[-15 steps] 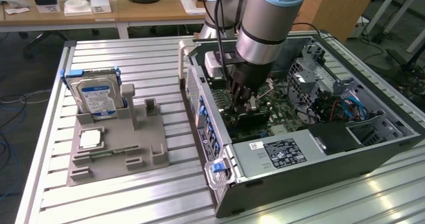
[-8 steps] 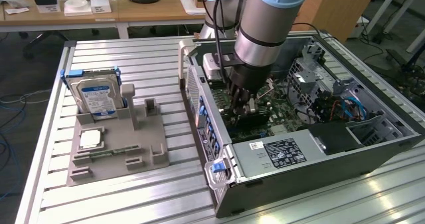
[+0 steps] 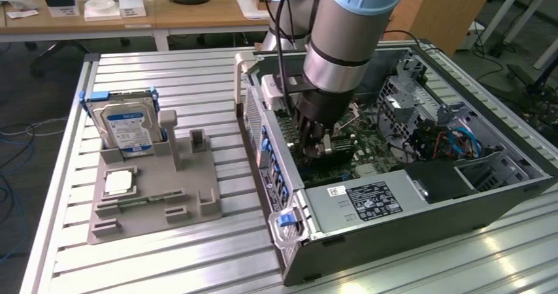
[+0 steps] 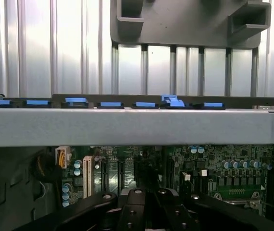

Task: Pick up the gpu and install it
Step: 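Press down on the gpu until it lock into place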

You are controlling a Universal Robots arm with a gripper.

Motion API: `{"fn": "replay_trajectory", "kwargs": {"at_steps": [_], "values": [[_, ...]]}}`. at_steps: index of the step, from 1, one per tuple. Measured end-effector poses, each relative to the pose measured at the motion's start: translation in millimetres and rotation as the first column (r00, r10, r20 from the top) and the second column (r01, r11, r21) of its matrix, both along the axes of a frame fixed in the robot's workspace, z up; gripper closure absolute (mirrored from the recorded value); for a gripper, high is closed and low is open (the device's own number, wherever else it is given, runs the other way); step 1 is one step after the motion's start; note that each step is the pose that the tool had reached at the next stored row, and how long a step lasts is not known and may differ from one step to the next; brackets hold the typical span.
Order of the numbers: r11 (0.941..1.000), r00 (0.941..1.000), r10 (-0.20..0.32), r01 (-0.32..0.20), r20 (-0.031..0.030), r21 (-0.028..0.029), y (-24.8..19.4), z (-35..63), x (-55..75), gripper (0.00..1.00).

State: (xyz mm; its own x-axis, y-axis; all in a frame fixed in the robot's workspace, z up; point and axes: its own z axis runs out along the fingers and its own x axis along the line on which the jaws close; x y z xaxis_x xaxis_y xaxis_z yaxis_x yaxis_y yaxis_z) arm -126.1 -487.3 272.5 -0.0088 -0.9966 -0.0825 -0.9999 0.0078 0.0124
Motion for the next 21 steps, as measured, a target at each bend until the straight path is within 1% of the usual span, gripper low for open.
{"fn": "replay_trajectory", "kwargs": {"at_steps": [2, 6, 7, 8, 11, 12, 13, 17, 19, 21], "values": [[1.0000, 1.0000, 0.000, 0.000, 0.0001, 0.0001, -1.2, 0.1, -1.9, 0.89], [1.0000, 1.0000, 0.000, 0.000, 0.0000, -0.0001, -1.7, 3.1, -7.3, 0.89], [1.0000, 1.0000, 0.000, 0.000, -0.0015, 0.0000, -1.9, 3.4, -7.7, 0.89], [1.0000, 0.9999, 0.001, -0.001, -0.0144, 0.0004, -2.0, 3.3, -7.6, 0.89], [1.0000, 0.9977, 0.000, 0.000, -0.0681, -0.0001, -2.2, 3.7, -7.0, 0.89], [1.0000, 0.9965, 0.000, 0.000, -0.0836, -0.0001, -2.3, 3.9, -6.9, 0.89], [1.0000, 0.9958, 0.000, 0.000, -0.0915, 0.0000, -2.3, 3.9, -6.7, 0.89], [1.0000, 0.9958, 0.000, 0.000, -0.0918, 0.0000, -1.8, 3.5, -6.7, 0.89], [1.0000, 0.9958, 0.000, 0.000, -0.0919, -0.0001, -0.4, 3.4, -6.8, 0.89], [1.0000, 0.9958, 0.000, 0.000, -0.0919, -0.0002, 2.0, 3.3, -6.8, 0.89]]}}
